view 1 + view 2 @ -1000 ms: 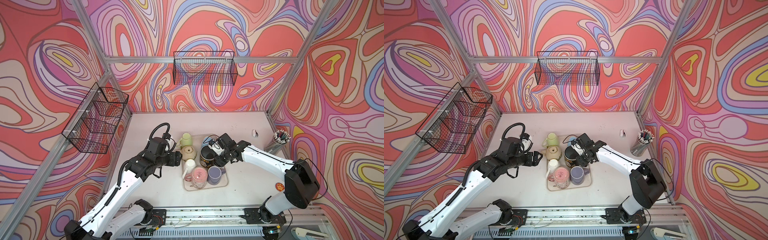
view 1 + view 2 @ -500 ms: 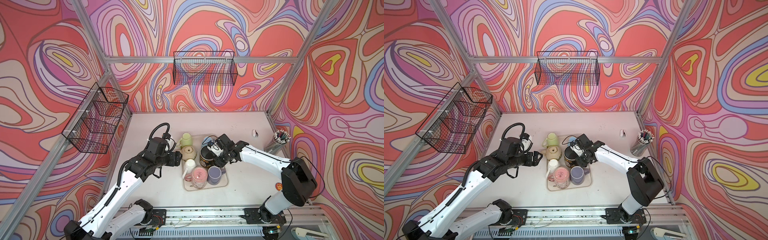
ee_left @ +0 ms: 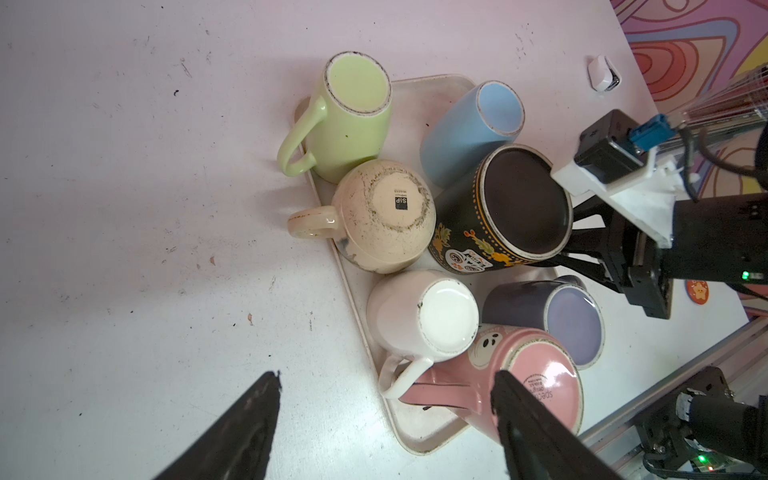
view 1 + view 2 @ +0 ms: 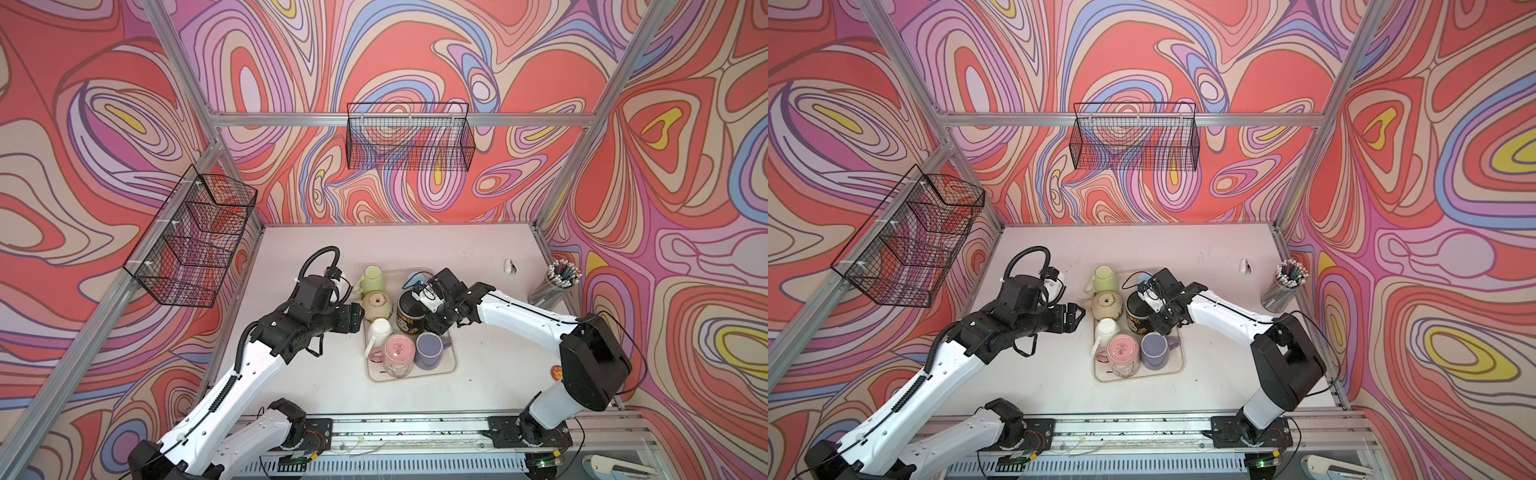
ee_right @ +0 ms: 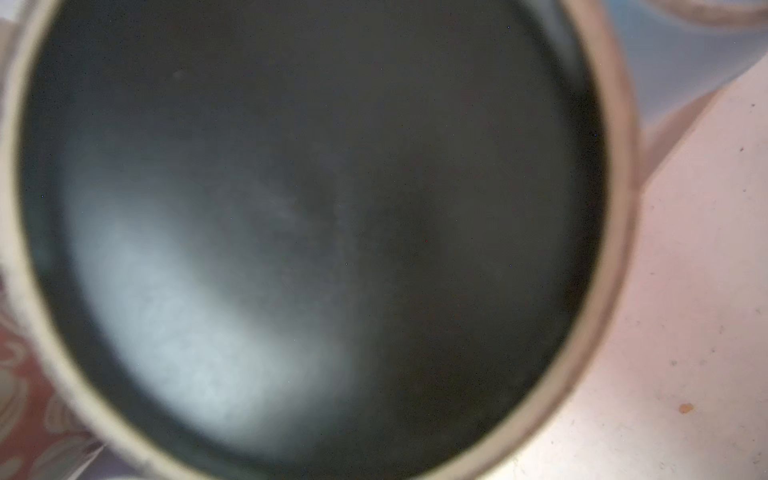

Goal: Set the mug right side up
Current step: 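Lower the right gripper onto the black skull-print mug and grasp it, then lift and tilt the black mug with the right gripper, turning it upright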

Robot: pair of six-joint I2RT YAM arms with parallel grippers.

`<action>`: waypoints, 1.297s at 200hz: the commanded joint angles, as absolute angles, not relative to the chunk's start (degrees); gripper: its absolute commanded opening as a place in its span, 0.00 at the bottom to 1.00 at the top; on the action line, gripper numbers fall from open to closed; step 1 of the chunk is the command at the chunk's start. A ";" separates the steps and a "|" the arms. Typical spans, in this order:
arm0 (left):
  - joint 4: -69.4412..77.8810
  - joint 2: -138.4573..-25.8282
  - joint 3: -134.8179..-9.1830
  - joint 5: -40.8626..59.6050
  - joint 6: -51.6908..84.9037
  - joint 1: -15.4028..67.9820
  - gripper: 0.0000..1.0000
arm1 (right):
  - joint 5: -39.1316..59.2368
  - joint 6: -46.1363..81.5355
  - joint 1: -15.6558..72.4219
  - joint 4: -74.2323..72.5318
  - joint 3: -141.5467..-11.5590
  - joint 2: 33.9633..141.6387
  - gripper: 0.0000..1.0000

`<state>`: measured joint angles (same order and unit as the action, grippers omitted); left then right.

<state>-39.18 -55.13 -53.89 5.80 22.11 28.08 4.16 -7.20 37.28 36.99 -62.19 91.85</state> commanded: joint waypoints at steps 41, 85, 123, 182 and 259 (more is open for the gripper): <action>-39.02 -53.96 -53.35 5.45 21.52 27.69 0.83 | 3.35 -6.94 37.81 34.85 -61.79 91.29 0.11; -39.09 -53.74 -53.31 5.23 21.52 27.71 0.83 | 2.89 -6.03 38.30 35.51 -62.40 90.19 0.00; -39.00 -53.84 -53.26 4.92 21.51 27.69 0.83 | 3.76 -3.57 38.67 34.81 -62.70 87.85 0.00; -38.94 -54.17 -53.26 4.73 21.61 27.69 0.83 | 4.54 0.87 38.67 34.54 -63.68 84.95 0.00; -39.02 -54.53 -53.17 4.28 21.70 27.70 0.83 | 4.99 5.95 38.67 33.31 -64.76 81.82 0.00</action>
